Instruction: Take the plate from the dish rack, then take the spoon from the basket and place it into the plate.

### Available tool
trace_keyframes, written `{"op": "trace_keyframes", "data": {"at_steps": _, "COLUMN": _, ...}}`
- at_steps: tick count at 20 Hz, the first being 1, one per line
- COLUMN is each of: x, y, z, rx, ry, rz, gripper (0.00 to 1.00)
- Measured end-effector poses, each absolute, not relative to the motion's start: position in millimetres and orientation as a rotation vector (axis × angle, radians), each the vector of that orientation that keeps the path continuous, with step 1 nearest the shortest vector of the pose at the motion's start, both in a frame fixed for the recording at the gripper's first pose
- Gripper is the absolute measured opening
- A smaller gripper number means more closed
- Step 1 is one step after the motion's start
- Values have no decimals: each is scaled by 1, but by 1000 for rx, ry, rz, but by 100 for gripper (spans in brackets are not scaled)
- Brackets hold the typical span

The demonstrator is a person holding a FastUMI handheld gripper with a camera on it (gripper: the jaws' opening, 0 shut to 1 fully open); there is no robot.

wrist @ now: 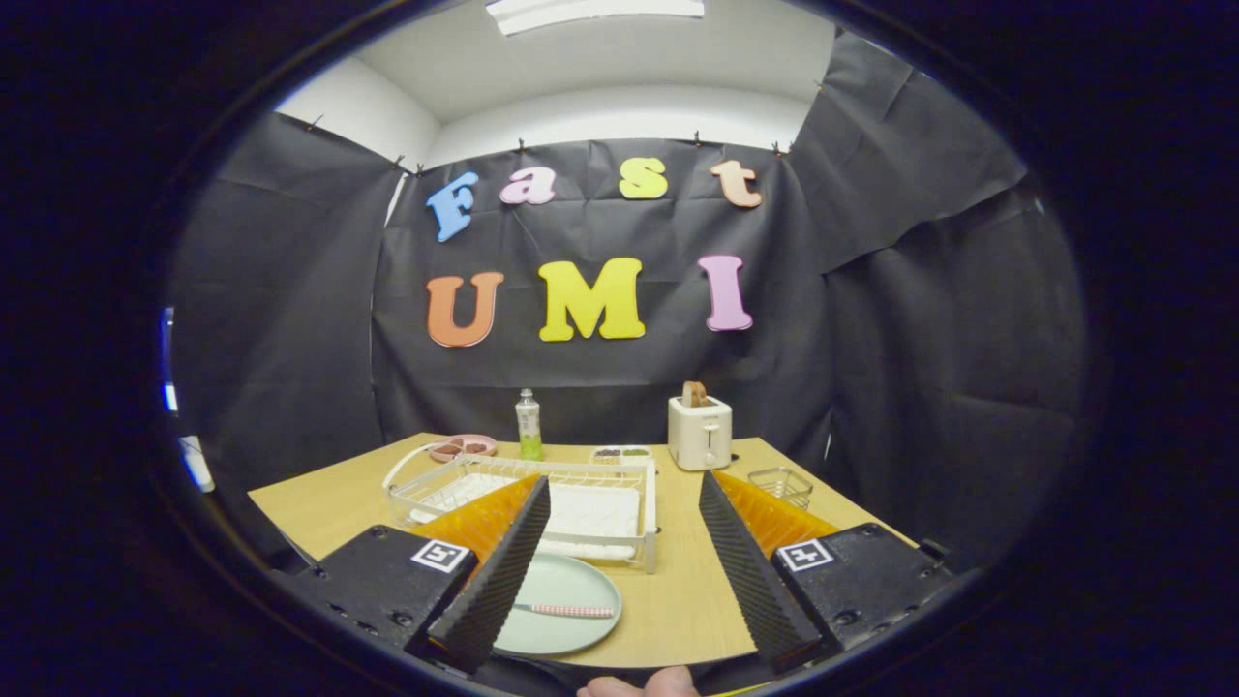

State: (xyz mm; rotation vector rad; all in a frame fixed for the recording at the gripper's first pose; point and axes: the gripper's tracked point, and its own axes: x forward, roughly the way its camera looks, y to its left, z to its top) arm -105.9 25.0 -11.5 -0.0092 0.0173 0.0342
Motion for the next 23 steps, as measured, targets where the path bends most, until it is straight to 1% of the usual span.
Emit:
{"op": "trace_keyframes", "data": {"at_steps": 7, "x": -128, "y": 17, "z": -10, "rx": -54, "ry": -25, "rz": 35, "gripper": 100}}
{"op": "trace_keyframes", "data": {"at_steps": 9, "x": -127, "y": 21, "z": -13, "rx": -44, "ry": -25, "rz": 56, "gripper": 100}}
{"op": "trace_keyframes", "data": {"at_steps": 19, "x": -125, "y": 8, "z": -18, "rx": -34, "ry": -10, "rz": 7, "gripper": 100}}
{"op": "trace_keyframes", "data": {"at_steps": 23, "x": -125, "y": 19, "z": -15, "rx": -57, "ry": -14, "rz": 23, "gripper": 100}}
